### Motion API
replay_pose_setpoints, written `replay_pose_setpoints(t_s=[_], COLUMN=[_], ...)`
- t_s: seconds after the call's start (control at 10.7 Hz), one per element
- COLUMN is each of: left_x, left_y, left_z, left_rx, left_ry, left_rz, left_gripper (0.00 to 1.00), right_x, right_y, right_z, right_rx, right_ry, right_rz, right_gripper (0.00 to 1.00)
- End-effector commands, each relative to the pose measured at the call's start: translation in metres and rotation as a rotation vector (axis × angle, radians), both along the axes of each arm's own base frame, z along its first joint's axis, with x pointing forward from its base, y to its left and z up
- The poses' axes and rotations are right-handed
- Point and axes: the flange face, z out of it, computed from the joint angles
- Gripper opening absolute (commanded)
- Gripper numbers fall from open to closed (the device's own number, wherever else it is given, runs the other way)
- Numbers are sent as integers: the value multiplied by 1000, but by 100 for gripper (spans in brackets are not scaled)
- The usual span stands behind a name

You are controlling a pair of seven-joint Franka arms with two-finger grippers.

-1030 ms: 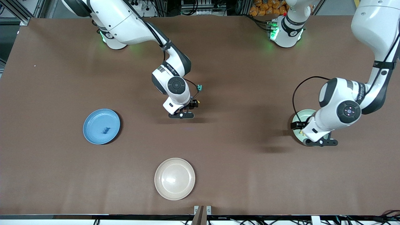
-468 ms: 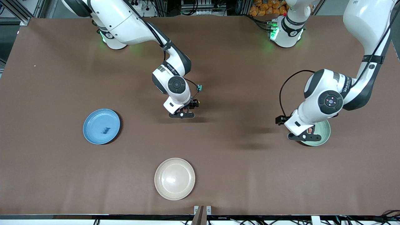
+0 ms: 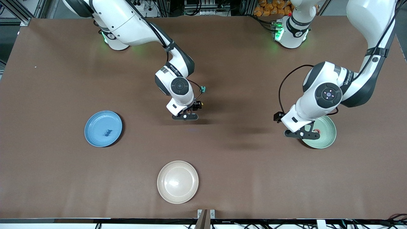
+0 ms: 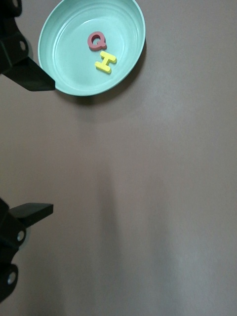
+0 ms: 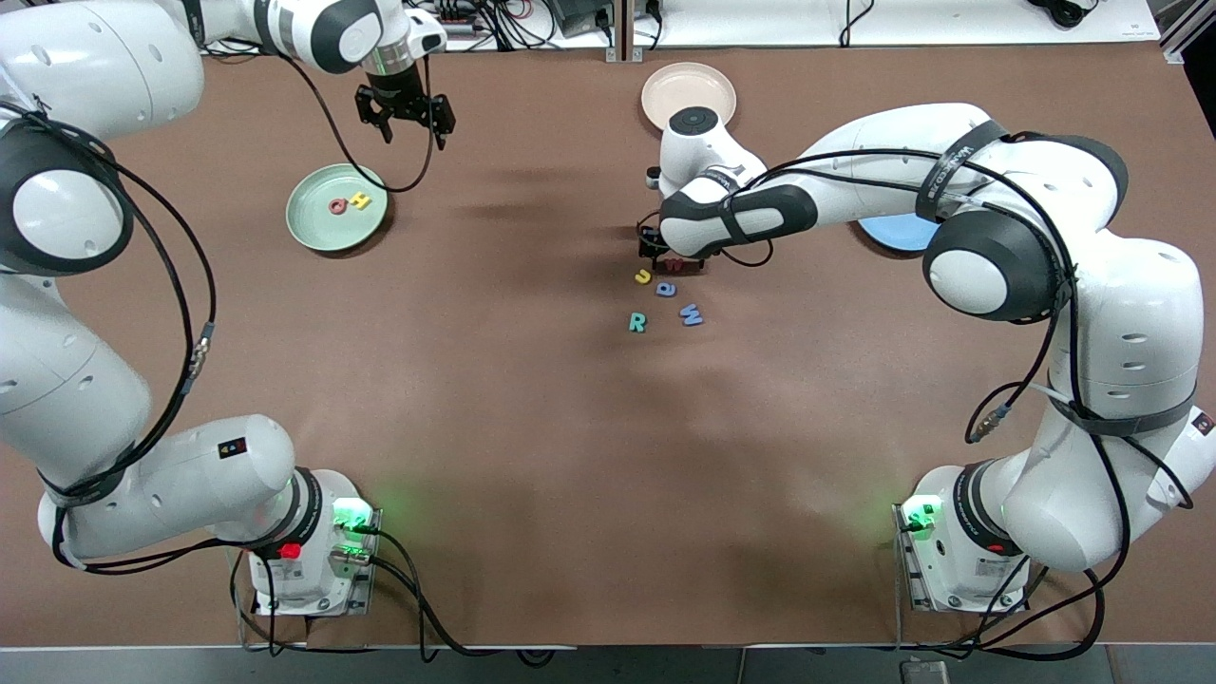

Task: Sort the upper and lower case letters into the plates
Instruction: 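Carry the pink W toward the blue plate with the right gripper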

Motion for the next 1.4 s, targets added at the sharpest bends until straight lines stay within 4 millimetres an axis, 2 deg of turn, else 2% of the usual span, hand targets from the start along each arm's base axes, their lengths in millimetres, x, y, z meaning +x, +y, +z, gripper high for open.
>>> replay_pose_setpoints(t_s=[0.0,0.19,0.37,0.84,0.94,1.03,1.22,1.31], left_x=[-12,-23,-32,-78,-86,-96,-112,-118], left_y=[-28,-58,-82,-140,-152,-164,-179,-178], left_z=[14,14,14,-12,-15,-19,-31,-40], left_rx=[-29,-45,-50,-29,-26,-22,-27,-30], left_ry=[12,14,10,57,58,62,60,55], left_rz=[35,31,20,0,11,16,26,26], left_gripper=[100,100,100,100,100,100,100,100], right_x=[-3,-2,-2,1,3,6,8,15], right_y=[0,0,1,-2,-4,-4,-4,-12], right_z=[0,1,0,2,8,10,16,22], right_rx=[3,4,2,2,2,5,11,8], right_ry=[-6,-7,-10,-10,-11,-16,-21,-18], right_rz=[-8,-10,-2,3,3,-1,-1,-12], right_gripper=[83,77,65,29,22,10,0,0])
